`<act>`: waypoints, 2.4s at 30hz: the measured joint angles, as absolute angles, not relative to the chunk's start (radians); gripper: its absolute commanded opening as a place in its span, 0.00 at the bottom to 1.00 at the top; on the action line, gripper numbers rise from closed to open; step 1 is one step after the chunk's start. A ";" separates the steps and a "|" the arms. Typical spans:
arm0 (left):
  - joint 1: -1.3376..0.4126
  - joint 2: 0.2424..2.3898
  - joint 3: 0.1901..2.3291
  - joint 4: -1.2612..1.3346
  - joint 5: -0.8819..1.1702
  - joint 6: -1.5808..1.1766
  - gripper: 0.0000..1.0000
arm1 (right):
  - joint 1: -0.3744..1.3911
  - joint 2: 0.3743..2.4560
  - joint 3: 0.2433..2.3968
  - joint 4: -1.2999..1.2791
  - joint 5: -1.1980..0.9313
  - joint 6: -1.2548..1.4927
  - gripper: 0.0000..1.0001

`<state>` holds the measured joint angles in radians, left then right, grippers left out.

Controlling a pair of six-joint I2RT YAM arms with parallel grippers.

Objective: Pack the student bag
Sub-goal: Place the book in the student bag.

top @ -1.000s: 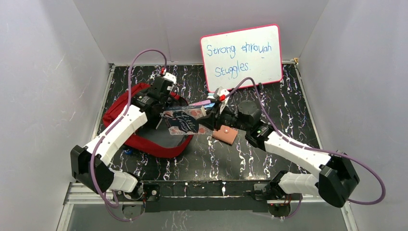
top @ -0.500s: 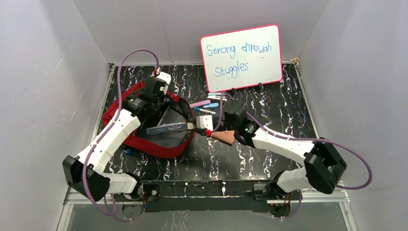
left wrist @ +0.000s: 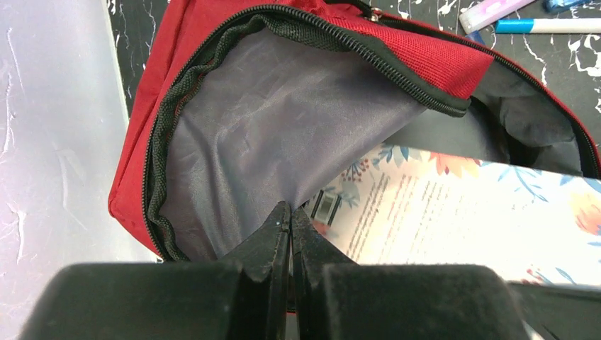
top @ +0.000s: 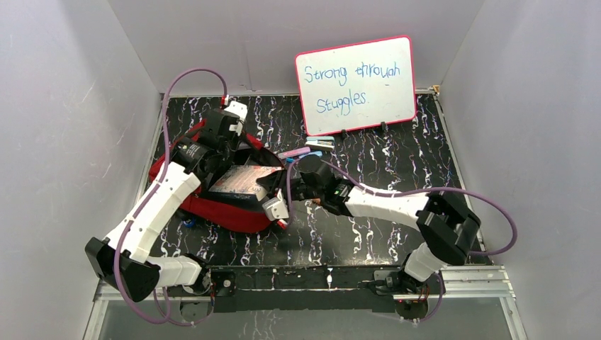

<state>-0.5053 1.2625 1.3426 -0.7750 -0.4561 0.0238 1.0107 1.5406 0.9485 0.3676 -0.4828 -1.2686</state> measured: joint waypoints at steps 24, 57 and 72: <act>-0.503 1.255 1.407 -0.844 -0.356 -0.008 0.00 | 1.017 1.943 1.161 0.615 -0.326 -1.634 0.00; -0.503 1.254 1.380 -0.855 -0.323 -0.009 0.00 | 1.008 2.302 1.473 0.690 -0.378 -1.654 0.29; -0.503 1.253 1.309 -0.814 -0.310 -0.016 0.00 | 0.989 2.316 1.486 0.669 -0.395 -1.509 0.83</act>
<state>-0.5030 1.2530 1.3090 -0.8139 -0.3099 -0.0158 0.9890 2.3161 1.4864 0.6693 -0.3950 -1.5089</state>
